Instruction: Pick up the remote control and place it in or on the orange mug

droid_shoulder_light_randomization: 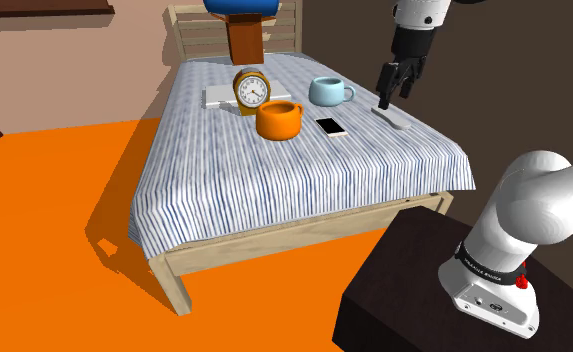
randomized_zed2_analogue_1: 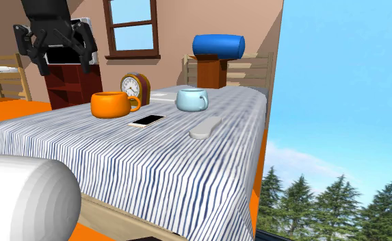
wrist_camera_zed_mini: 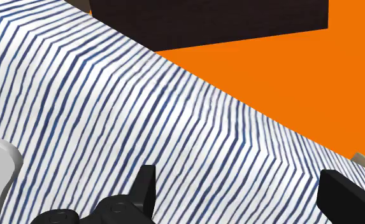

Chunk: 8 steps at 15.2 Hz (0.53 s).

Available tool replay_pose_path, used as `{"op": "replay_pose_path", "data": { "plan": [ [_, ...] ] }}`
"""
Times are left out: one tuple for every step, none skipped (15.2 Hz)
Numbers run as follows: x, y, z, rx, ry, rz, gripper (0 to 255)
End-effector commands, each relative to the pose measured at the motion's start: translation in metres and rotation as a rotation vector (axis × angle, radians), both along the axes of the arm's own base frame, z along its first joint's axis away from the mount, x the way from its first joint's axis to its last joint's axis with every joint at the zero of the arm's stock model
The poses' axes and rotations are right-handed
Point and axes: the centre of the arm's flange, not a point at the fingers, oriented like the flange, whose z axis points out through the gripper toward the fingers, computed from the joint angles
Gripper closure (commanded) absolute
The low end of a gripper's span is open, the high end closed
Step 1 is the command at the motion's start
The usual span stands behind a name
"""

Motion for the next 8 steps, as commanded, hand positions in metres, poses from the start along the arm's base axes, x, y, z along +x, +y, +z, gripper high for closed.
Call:
{"op": "replay_pose_path", "data": {
  "plan": [
    [0.000,0.000,0.000,0.000,0.000,0.000,0],
    [0.006,-0.011,-0.004,0.003,0.002,-0.012,0],
    [0.012,-0.023,-0.008,0.006,0.004,-0.023,0],
    [0.018,-0.035,-0.012,0.009,0.006,-0.035,0],
    [0.024,-0.046,-0.015,0.012,0.008,-0.046,0],
    [0.030,-0.058,-0.019,0.015,0.009,-0.058,0],
    [0.036,-0.070,-0.024,0.018,0.011,-0.070,0],
    [0.041,-0.082,-0.028,0.021,0.013,-0.081,0]
  ]
}}
